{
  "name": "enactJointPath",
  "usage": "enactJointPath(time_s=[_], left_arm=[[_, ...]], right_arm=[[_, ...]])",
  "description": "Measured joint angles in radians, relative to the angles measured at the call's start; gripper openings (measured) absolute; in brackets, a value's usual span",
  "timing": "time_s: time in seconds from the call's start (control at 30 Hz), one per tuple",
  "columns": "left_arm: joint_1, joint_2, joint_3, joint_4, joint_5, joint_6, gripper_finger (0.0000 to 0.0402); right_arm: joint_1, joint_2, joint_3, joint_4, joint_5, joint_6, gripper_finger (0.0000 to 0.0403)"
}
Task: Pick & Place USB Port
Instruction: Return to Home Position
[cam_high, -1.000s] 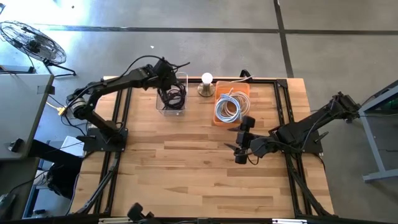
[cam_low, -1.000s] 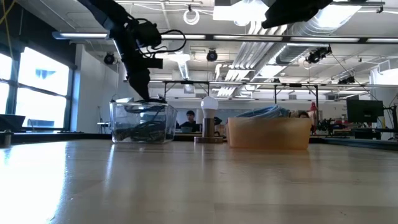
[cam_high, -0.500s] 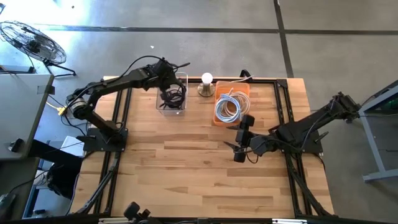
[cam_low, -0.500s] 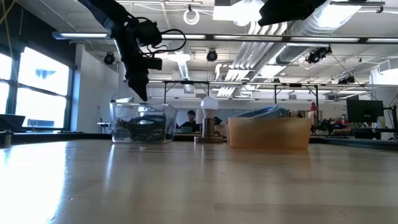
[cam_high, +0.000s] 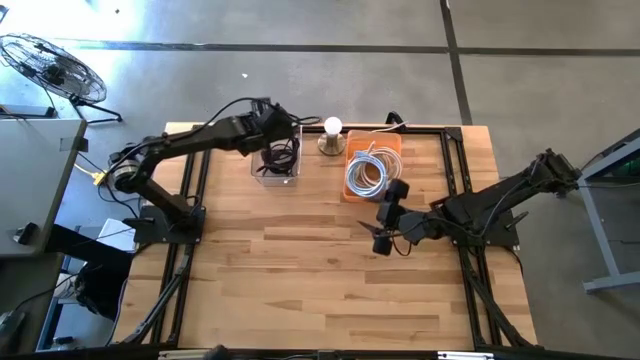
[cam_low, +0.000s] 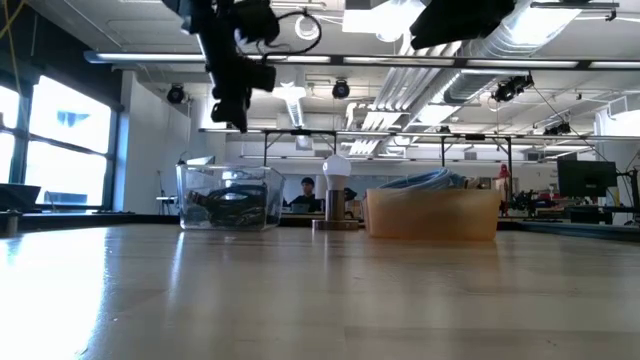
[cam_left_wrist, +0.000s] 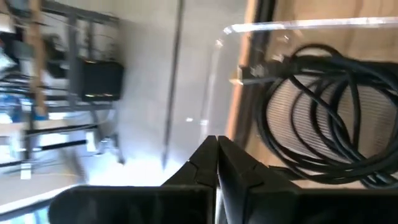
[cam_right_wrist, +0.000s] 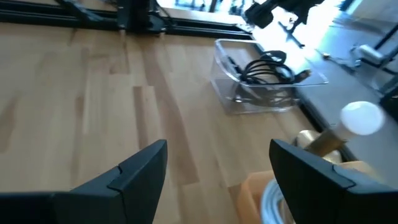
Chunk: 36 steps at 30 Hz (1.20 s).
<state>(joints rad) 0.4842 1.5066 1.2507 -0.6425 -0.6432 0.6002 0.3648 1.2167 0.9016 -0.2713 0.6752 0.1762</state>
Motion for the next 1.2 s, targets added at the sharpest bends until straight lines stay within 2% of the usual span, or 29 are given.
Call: enactJointPath(time_s=[0.17, 0.27, 0.4, 0.57, 0.6, 0.7, 0.77, 0.87, 0.93, 1.07, 1.2], left_arm=[[-0.121, 0.0, 0.115, -0.096, -0.1, 0.006, 0.0002], [-0.216, -0.001, 0.173, -0.154, -0.137, 0.0, 0.0001], [-0.358, -0.001, 0.196, -0.22, -0.186, -0.034, 0.0001], [-0.514, -0.001, 0.195, -0.313, -0.259, -0.071, 0.0001], [-0.539, -0.008, 0.195, -0.344, -0.282, -0.083, 0.0], [-0.596, -0.06, 0.194, -0.481, -0.367, -0.191, 0.0], [-0.623, -0.12, 0.194, -0.606, -0.409, -0.303, 0.0], [-0.657, -0.235, 0.194, -0.76, -0.444, -0.44, 0.0], [-0.683, -0.331, 0.172, -0.807, -0.448, -0.482, 0.0], [-0.753, -0.556, 0.071, -0.777, -0.435, -0.492, 0.0], [-0.833, -0.793, -0.103, -0.659, -0.432, -0.493, 0.0]], right_arm=[[-0.032, 0.0, 0.0, -0.001, -0.122, 0.032, 0.0274], [-0.05, 0.003, 0.0, -0.003, -0.185, 0.027, 0.0255], [-0.072, 0.022, 0.0, -0.026, -0.214, 0.014, 0.0184], [-0.084, 0.05, 0.0, -0.047, -0.215, -0.072, 0.0028], [-0.084, 0.05, 0.0, -0.048, -0.215, -0.081, 0.0015], [-0.084, 0.046, 0.0, -0.054, -0.211, -0.06, 0.0018], [-0.076, 0.039, 0.0, -0.096, -0.187, -0.063, 0.0006], [-0.063, 0.012, 0.0, -0.178, -0.093, -0.054, 0.0005], [-0.063, -0.022, 0.0, -0.243, -0.066, -0.044, 0.0002], [-0.064, -0.134, 0.0, -0.343, -0.047, -0.025, 0.0001], [-0.064, -0.295, 0.0, -0.419, -0.058, -0.013, 0.0001]])
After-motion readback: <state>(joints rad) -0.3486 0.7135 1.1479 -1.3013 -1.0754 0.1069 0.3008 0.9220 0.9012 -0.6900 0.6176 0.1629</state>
